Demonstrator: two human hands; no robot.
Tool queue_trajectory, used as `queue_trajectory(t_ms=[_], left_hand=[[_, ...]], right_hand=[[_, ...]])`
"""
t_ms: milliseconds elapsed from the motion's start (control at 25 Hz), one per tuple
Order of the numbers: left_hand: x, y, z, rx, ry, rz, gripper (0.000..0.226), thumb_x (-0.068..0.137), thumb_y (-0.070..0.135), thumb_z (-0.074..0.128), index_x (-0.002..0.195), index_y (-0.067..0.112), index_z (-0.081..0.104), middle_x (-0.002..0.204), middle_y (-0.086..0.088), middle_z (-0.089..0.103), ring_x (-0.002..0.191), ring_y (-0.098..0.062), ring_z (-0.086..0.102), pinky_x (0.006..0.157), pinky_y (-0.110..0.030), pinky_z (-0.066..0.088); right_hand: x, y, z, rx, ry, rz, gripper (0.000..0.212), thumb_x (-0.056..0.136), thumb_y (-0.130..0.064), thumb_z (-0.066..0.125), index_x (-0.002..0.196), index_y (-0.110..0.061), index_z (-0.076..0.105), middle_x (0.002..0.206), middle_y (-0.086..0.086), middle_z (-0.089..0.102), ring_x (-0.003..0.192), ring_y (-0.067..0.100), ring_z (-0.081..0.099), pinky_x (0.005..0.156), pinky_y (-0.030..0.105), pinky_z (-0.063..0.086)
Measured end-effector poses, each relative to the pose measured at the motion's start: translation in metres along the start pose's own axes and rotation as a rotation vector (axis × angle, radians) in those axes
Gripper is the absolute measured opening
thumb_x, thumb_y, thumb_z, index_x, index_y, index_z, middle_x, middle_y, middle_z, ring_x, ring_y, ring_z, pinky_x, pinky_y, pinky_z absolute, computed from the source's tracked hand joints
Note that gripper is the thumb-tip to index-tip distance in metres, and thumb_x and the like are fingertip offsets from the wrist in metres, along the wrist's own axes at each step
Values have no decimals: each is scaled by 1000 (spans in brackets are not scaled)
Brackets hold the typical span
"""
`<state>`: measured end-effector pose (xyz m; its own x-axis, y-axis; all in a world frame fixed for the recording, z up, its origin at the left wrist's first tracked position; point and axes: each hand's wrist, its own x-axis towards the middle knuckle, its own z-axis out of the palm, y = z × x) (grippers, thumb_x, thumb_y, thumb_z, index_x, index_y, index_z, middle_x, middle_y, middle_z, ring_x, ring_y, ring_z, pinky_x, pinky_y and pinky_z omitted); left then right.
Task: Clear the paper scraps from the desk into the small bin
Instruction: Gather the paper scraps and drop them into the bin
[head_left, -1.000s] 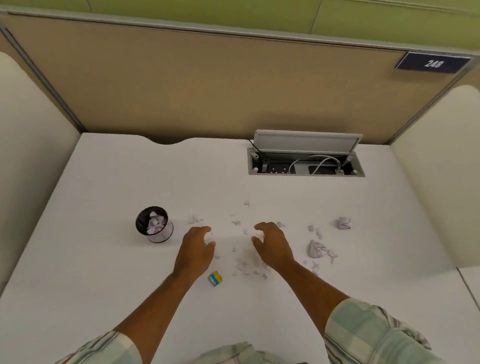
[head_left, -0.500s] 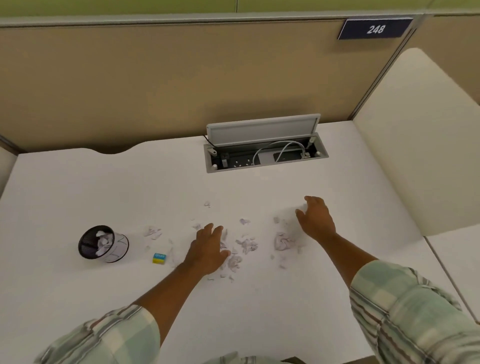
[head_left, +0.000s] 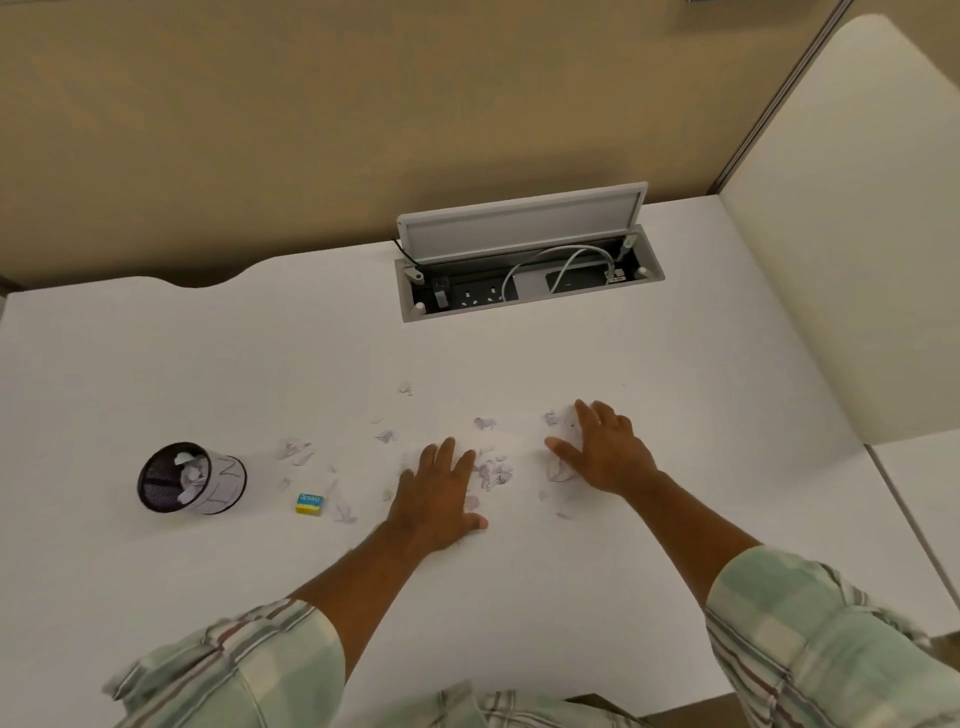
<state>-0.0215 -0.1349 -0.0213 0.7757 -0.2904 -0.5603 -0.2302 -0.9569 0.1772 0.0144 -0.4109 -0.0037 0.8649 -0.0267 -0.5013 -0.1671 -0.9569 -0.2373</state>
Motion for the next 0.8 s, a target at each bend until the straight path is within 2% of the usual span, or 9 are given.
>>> queue_trajectory(t_ms=[120,240,400,480,560,640,720,800], left_hand=[[-14,1,20,-43,92,-20,73,91,44,67,153,27,31,166,-13,16,151,-35,20,112,-51,41],[-27,1,35,-48,161,-19,64,91,19,67,148,25,40,154,-12,33,135,-31,38,97,-42,50],[-34,7,38,-77,218,-27,75,93,23,66,156,26,26,146,-10,40,127,-28,45,89,-37,56],[-33,15,36,-72,229,-8,75,96,27,64,158,27,22,145,-11,41,124,-29,47,86,-36,56],[-33,21,33,-51,235,16,77,96,22,65,159,25,21,145,-15,42,123,-30,49,85,-36,56],[-29,24,27,-52,230,22,76,93,17,70,156,20,28,144,-16,43,124,-30,50,89,-35,56],[-24,28,24,-32,192,17,55,93,15,69,144,11,47,139,-15,47,123,-29,51,92,-35,54],[-22,27,24,-177,142,11,31,100,16,54,128,3,56,134,-16,51,120,-32,52,89,-37,49]], right_hand=[[-25,-17,26,-107,-27,-67,89,84,-78,48,153,-28,22,158,9,25,135,37,37,95,52,53],[-46,-37,48,-110,-22,-63,70,91,-54,62,149,-30,31,155,10,26,131,34,37,88,48,57],[-61,-61,59,-123,-1,-72,37,98,-21,60,134,-22,52,142,11,37,123,32,43,84,45,60],[-66,-68,60,-153,5,-78,33,99,-11,54,130,-19,57,135,10,43,120,30,47,86,44,59],[-72,-76,63,-189,23,-102,32,99,-8,50,128,-18,60,129,10,47,116,29,50,86,41,59],[-72,-81,64,-194,47,-131,32,99,-6,49,127,-17,62,126,11,51,114,29,54,88,39,58],[-71,-82,64,-135,69,-137,32,99,-5,52,127,-14,64,124,13,56,112,29,60,93,37,57],[-70,-84,63,12,68,-102,29,96,-6,60,123,-10,70,121,14,66,111,29,66,97,34,54]])
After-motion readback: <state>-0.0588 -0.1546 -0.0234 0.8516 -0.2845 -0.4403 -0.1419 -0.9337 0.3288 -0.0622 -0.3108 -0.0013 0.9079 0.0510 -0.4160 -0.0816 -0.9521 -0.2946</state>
